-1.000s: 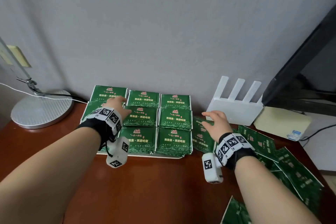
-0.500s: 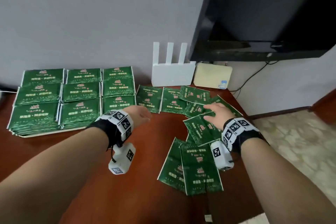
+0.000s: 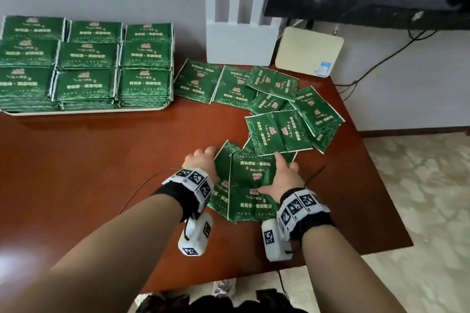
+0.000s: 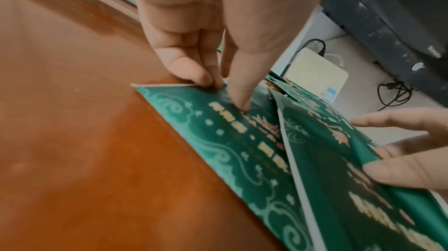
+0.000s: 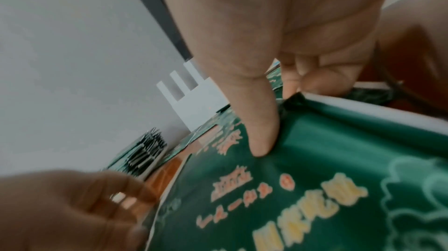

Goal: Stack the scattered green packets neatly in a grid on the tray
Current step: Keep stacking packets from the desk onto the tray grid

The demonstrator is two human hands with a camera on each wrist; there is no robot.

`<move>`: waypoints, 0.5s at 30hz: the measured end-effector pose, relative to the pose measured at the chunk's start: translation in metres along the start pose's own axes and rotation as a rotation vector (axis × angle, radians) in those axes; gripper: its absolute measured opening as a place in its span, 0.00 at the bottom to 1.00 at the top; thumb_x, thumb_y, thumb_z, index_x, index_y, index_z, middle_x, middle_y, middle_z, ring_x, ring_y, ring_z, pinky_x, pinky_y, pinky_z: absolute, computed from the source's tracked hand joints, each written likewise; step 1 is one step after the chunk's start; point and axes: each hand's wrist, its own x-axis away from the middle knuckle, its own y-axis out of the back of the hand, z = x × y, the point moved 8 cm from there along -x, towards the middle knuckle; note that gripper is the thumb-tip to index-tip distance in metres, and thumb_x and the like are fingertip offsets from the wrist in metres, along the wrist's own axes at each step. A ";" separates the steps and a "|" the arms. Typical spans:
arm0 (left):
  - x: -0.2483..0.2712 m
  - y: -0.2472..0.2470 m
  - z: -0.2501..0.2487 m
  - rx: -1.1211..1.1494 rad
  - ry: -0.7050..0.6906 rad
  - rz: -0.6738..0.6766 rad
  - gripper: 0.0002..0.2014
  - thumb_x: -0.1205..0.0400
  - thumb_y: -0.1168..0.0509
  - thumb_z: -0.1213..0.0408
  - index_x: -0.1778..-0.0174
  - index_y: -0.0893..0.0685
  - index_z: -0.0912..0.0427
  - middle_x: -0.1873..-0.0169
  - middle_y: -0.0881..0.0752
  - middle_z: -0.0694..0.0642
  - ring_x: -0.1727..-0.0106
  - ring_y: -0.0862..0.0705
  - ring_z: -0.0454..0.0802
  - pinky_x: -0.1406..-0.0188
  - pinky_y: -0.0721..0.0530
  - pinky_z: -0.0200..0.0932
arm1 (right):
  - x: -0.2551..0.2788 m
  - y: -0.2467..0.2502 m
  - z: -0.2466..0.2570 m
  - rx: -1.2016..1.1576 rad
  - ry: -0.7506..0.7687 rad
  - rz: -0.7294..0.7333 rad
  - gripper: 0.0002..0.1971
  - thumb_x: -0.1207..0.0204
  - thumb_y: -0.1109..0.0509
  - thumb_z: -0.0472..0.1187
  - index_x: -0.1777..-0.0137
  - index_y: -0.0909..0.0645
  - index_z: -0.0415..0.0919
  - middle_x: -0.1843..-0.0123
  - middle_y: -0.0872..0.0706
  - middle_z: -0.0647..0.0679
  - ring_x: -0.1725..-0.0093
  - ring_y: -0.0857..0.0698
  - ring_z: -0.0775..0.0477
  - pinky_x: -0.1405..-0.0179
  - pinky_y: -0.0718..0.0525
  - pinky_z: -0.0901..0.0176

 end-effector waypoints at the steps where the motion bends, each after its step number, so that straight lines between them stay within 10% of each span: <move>1: 0.002 -0.002 0.003 0.029 0.031 0.000 0.37 0.25 0.29 0.60 0.23 0.40 0.52 0.32 0.27 0.59 0.32 0.26 0.60 0.35 0.24 0.50 | 0.001 0.000 0.000 -0.031 -0.009 -0.004 0.49 0.32 0.23 0.43 0.19 0.54 0.55 0.20 0.48 0.37 0.35 0.21 0.39 0.38 0.21 0.52; 15: 0.021 -0.016 0.028 0.183 0.198 -0.001 0.22 0.22 0.34 0.66 0.31 0.29 0.61 0.39 0.22 0.60 0.46 0.17 0.56 0.44 0.16 0.49 | 0.012 -0.003 -0.034 -0.362 0.011 0.096 0.37 0.25 0.29 0.43 0.20 0.45 0.49 0.48 0.15 0.44 0.50 0.16 0.43 0.46 0.16 0.49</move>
